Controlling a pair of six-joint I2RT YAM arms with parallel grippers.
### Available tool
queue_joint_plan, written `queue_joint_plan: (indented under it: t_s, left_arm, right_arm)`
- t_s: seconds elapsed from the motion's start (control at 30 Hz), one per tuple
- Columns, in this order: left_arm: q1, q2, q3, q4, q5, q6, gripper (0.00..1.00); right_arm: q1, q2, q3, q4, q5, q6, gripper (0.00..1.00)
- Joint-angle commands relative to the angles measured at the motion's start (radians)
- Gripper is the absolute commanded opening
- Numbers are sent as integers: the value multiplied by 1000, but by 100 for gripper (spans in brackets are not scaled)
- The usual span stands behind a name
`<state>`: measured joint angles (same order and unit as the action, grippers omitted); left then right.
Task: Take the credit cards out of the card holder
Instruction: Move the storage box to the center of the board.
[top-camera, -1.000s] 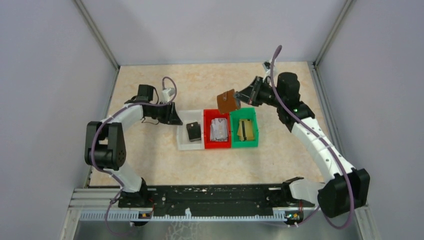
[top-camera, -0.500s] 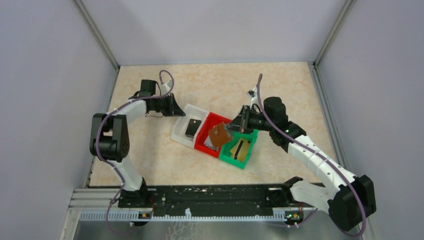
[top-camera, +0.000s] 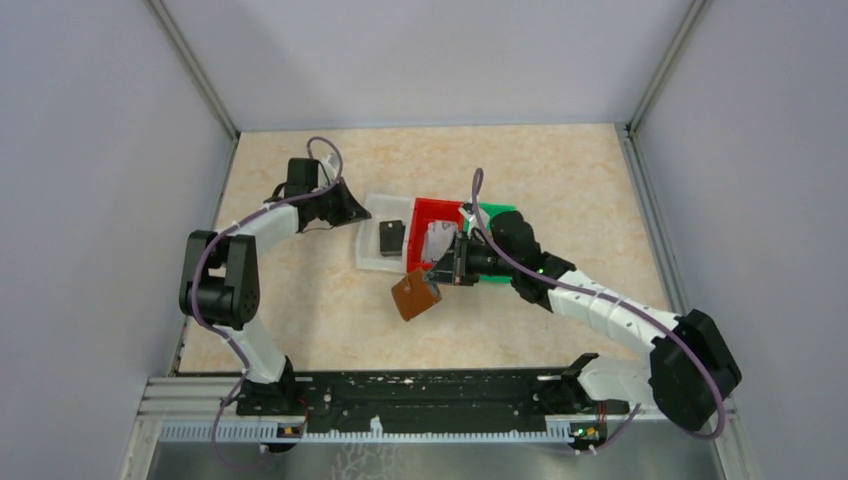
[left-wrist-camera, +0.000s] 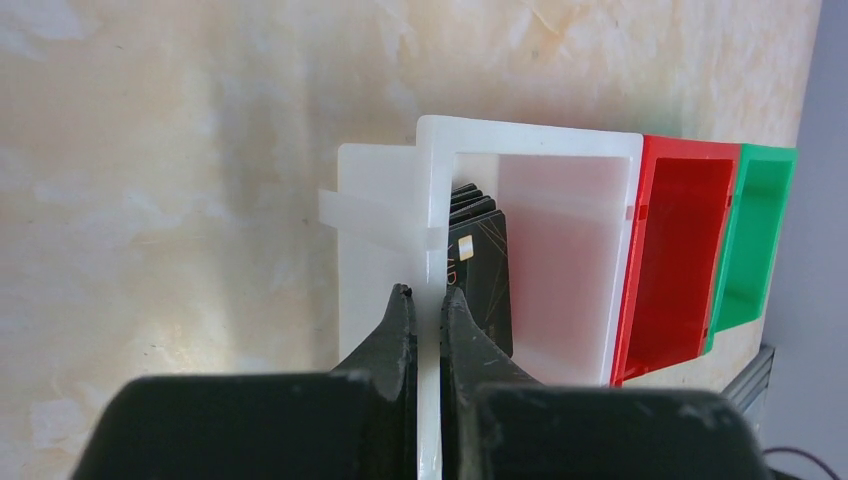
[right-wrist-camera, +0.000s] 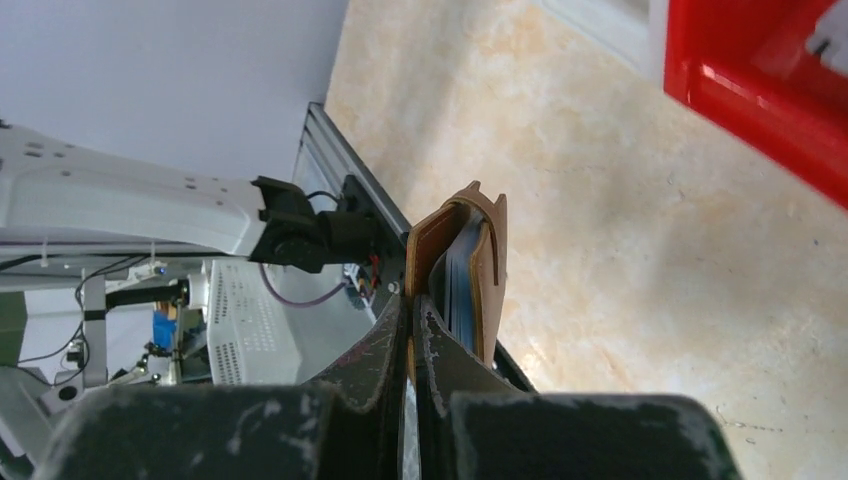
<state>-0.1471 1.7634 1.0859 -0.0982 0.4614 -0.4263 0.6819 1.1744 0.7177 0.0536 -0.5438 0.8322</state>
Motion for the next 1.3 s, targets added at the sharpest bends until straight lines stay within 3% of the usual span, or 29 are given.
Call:
queue_joint_plan:
  t_s: [0.0, 0.3, 0.4, 0.43, 0.5, 0.53, 0.57, 0.63, 0.73, 0.97, 1.1, 1.27]
  left_arm:
    - [12, 28, -7, -20, -193, -65, 0]
    - [11, 84, 66, -32, -95, -25, 0]
    - [12, 110, 136, -97, -42, 18, 8]
    - [12, 113, 153, -116, -29, 37, 19]
    - [17, 104, 168, -151, 1, 62, 60]
    - [22, 94, 166, -170, 16, 72, 76]
    - [29, 80, 161, -181, 23, 77, 85]
    - [43, 49, 141, -193, 45, 112, 96]
    - [51, -4, 154, -252, 45, 193, 99]
    - [65, -58, 265, -470, 72, 432, 99]
    - [66, -86, 287, -568, 130, 584, 99]
    - [66, -112, 295, -687, 233, 730, 99]
  right_arm:
    - [9, 43, -48, 177, 28, 60, 0]
    - [25, 103, -118, 240, 87, 84, 0]
    - [25, 92, -162, 264, 138, 100, 0]
    - [25, 92, -176, 272, 152, 110, 0]
    - [26, 101, -190, 261, 180, 116, 0]
    - [27, 108, -187, 221, 192, 108, 0]
    - [27, 115, -177, 168, 213, 95, 0]
    - [34, 114, -143, 35, 270, 57, 20]
    - [60, 64, -98, -140, 394, 3, 47]
    - [62, 13, -18, -317, 529, -108, 88]
    - [71, 134, 64, -325, 492, -190, 95]
    - [72, 273, 138, -345, 426, -294, 94]
